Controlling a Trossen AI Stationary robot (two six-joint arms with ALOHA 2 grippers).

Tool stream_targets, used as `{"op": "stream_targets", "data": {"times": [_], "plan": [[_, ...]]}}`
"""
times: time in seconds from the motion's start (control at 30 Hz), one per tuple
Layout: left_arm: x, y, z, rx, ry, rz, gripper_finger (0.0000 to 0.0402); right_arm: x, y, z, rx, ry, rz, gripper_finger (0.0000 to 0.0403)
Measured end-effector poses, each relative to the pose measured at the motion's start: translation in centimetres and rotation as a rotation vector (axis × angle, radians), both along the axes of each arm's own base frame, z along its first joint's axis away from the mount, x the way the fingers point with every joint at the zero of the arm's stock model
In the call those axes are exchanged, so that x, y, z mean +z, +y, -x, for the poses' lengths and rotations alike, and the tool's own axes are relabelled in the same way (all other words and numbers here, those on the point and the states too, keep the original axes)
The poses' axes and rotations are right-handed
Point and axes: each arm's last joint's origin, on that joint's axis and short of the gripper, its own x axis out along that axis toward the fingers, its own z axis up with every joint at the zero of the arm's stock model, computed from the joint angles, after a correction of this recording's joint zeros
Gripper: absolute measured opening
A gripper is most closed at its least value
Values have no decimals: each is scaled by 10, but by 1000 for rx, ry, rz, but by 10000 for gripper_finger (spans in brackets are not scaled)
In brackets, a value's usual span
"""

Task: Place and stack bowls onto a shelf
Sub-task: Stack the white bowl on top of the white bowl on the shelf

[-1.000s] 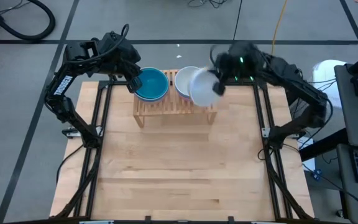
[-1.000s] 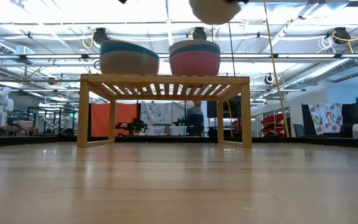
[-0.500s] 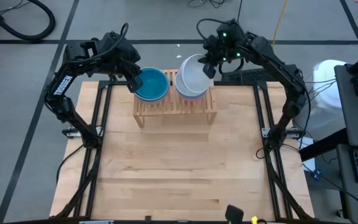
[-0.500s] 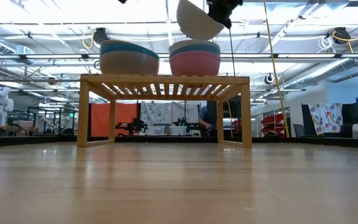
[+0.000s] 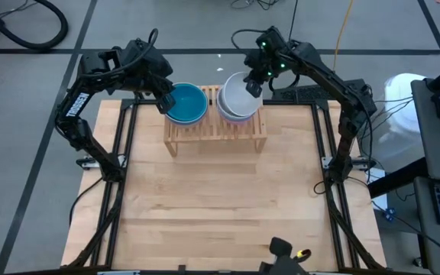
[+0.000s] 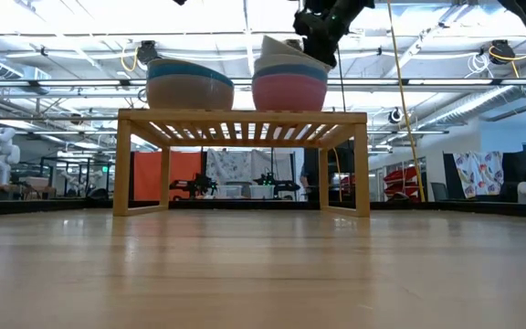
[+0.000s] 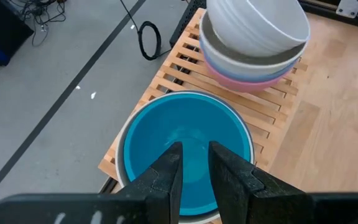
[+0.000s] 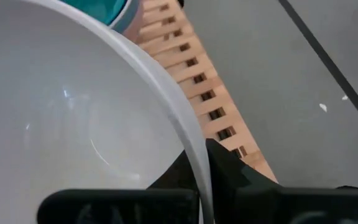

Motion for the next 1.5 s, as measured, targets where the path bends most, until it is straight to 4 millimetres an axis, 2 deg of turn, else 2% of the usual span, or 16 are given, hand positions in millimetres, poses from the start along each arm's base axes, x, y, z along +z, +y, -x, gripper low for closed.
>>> {"op": "stream_targets", "data": {"times": [0.2,0.93,1.13,1.5], "plan": [[0,0,0,0,0,0,83,-8,1,1,72,80,11,9],[0,0,0,2,-1,2,83,-4,20,-13,214,78,108,12],[0,0,0,2,-1,2,83,1,22,-22,229,17,167,11],[0,0,0,2,-1,2,83,0,23,-20,266,43,178,4]]}}
